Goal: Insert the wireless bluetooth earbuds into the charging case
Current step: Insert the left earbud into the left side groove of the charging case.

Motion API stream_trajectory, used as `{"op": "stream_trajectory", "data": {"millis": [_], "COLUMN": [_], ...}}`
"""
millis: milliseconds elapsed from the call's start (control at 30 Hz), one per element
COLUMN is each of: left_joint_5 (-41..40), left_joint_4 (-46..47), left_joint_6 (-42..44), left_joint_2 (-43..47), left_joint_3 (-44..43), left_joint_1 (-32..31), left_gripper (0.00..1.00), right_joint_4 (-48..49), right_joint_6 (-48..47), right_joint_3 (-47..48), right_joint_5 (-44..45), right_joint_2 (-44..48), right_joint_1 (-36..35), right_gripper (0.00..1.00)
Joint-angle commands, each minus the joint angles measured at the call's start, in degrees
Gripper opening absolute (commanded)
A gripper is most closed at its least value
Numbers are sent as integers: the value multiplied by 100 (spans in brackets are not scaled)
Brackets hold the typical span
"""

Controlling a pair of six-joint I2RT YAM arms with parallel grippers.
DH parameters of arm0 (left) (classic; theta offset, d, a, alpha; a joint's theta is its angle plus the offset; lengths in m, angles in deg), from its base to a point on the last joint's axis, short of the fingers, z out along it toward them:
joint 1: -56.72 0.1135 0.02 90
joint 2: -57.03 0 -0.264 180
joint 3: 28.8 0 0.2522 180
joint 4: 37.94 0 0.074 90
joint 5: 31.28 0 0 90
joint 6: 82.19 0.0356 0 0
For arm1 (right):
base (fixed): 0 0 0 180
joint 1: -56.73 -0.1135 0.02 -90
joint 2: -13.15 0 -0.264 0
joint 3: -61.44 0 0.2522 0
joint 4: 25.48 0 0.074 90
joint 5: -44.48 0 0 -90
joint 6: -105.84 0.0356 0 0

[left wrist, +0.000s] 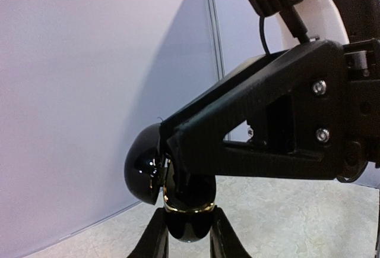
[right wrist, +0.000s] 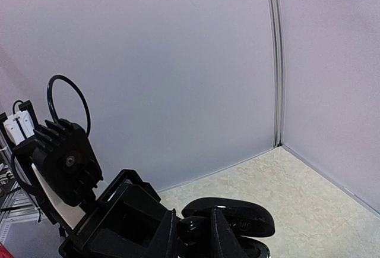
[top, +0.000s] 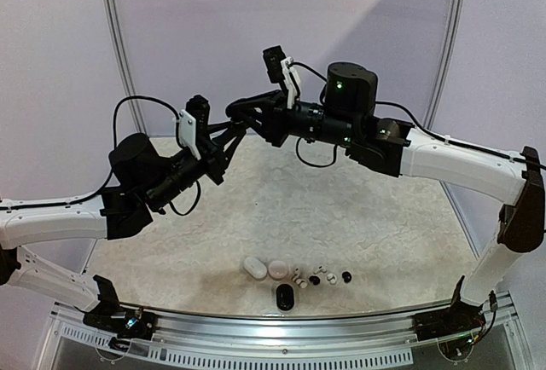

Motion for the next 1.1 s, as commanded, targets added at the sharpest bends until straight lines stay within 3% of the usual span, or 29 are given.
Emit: {"op": "stream_trajectory", "data": {"millis": [0,33,167,233,867,1067], "left_joint_5": [185,188,234,269,333,349], "left_joint_4": [359,359,379,387,280,335], "left_joint_6": [120,124,155,158,-149,-157], "left_joint_2": [13,11,3,-6,22,14], "left_joint_3": [-64,-64,-64,-64,-46,-16], "left_joint_1": [-58,-63,-50,-50,-50,-50], "left_gripper": [0,0,0,0,0,0], "right_joint_4": [-557,-636,-815,-860,-1332,-1249], "right_joint_6": [-184,-224,-346,-350,-648,-635], "right_joint_3": [-53,-47,-34,13,312,332], "right_joint_5": [207,249,365,373,792,612], "right_joint_2": [-144,-124,-94,-108,-162,-189], "right_joint_1": [-26,-23,-28,-28,-22,-26], "right_gripper": [0,0,27,34,45,41]}}
